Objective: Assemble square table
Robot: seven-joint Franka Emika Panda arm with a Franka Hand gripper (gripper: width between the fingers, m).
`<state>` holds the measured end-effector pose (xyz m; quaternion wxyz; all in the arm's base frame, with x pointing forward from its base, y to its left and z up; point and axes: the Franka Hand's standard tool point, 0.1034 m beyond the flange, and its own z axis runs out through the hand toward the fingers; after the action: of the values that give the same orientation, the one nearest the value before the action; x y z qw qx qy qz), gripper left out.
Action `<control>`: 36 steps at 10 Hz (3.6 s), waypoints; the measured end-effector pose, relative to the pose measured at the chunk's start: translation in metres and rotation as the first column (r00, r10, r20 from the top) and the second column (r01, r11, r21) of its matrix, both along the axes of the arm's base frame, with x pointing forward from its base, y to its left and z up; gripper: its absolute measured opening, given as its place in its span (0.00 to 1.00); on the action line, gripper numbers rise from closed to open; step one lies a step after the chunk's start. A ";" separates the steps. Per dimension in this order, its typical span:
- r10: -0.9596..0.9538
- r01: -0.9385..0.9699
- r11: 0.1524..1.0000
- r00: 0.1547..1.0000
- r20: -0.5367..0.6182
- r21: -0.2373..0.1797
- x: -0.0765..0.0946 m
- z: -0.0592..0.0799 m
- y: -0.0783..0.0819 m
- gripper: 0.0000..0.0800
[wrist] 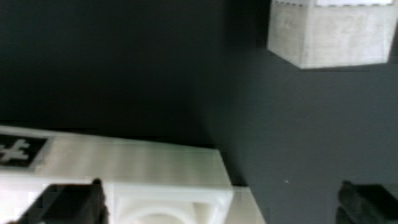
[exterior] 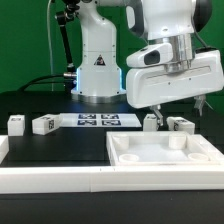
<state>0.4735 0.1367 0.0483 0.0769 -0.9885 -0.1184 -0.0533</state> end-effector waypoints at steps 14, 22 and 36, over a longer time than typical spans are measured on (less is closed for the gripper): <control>0.075 -0.225 0.969 0.663 -0.745 -0.103 -0.042 0.002 0.025 0.81; 0.050 -0.283 0.947 0.590 -0.806 -0.148 -0.052 -0.016 0.032 0.81; 0.054 -0.286 0.947 0.586 -0.809 -0.144 -0.058 -0.038 0.037 0.81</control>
Offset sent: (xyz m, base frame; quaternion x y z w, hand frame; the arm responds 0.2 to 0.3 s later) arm 0.0000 0.0000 0.0000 0.0000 -0.1938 0.0000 0.9810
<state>0.4157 0.1740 0.0103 -0.0035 -0.8930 -0.1724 0.4157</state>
